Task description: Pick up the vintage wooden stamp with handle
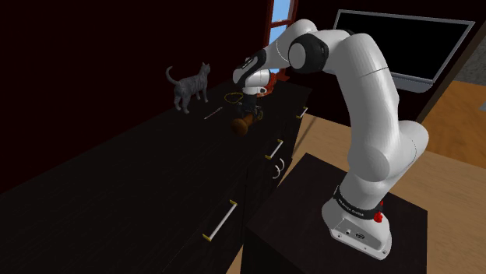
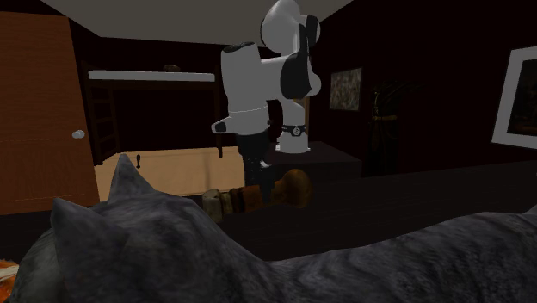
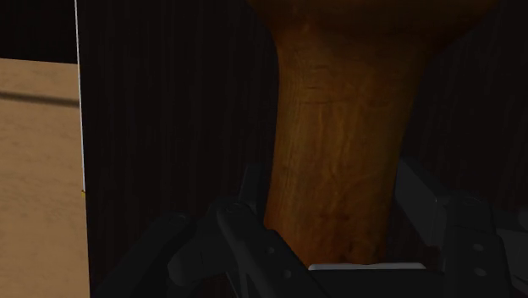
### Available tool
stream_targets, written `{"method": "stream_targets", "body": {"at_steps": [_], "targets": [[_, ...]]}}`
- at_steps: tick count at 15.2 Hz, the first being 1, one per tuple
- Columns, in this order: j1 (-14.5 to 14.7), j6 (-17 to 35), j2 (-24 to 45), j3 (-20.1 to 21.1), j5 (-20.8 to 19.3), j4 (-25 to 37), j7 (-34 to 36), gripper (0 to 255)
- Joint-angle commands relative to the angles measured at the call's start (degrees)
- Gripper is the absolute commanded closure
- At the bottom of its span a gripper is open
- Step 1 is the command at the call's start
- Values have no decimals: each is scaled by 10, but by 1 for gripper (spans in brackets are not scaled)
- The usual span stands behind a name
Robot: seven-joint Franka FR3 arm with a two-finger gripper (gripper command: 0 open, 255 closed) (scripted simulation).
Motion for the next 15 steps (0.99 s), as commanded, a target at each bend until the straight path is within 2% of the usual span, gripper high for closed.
{"method": "stream_targets", "body": {"at_steps": [1, 15], "targets": [[-1, 0, 2, 0, 0, 1, -1, 255], [3, -69, -65, -7, -11, 5, 10, 255]]}}
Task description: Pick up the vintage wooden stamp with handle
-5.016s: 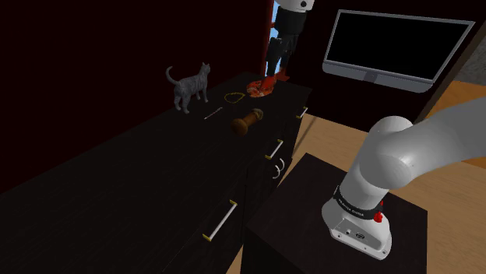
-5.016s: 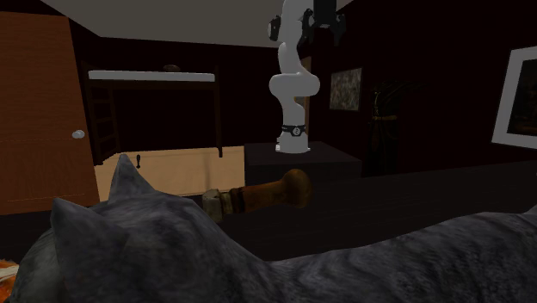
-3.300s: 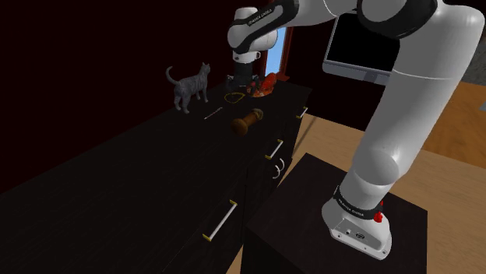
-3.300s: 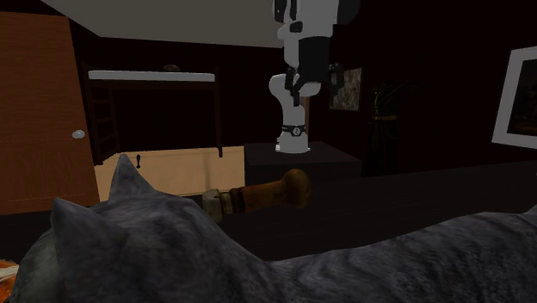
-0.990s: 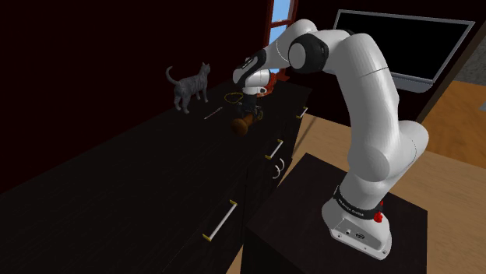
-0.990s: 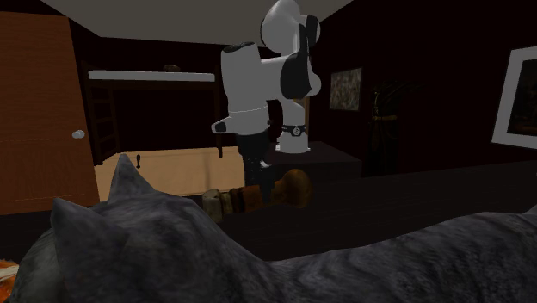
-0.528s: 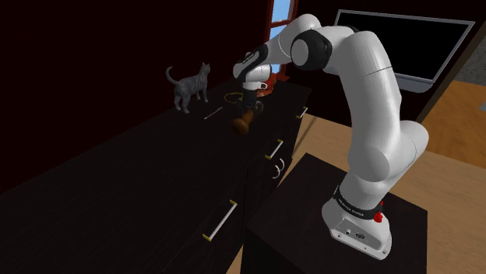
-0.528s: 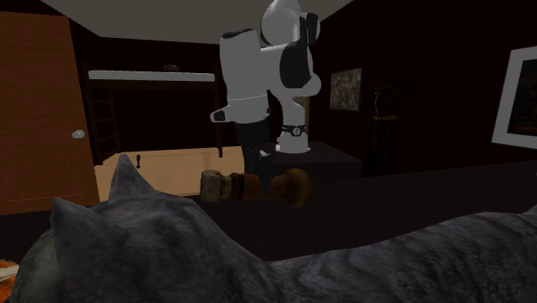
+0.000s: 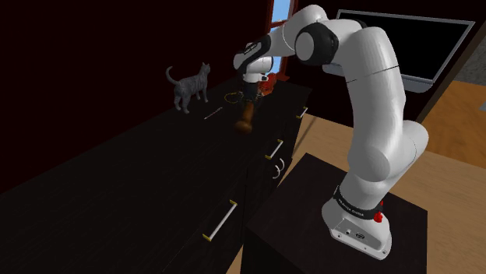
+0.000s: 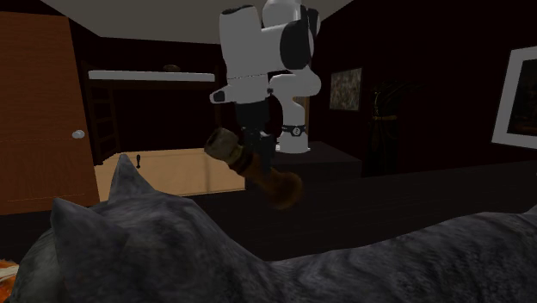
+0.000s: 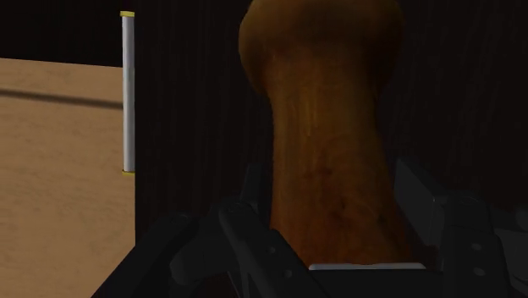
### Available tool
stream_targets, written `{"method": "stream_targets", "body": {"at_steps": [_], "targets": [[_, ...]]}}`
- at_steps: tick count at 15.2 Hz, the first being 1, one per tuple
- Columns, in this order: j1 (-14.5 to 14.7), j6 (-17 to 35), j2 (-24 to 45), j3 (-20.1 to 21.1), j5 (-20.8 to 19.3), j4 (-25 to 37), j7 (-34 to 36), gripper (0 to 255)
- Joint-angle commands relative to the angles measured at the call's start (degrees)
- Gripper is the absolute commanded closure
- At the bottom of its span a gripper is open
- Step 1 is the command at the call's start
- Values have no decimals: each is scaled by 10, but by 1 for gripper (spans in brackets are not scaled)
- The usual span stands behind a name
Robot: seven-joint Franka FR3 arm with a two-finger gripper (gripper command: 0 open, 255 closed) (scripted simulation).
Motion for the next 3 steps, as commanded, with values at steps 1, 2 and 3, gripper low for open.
{"method": "stream_targets", "body": {"at_steps": [1, 2, 3], "targets": [[0, -11, -8, -1, -2, 3, 2, 255], [0, -12, -9, -1, -2, 3, 2, 255], [0, -12, -9, -1, -2, 4, 2, 255]]}}
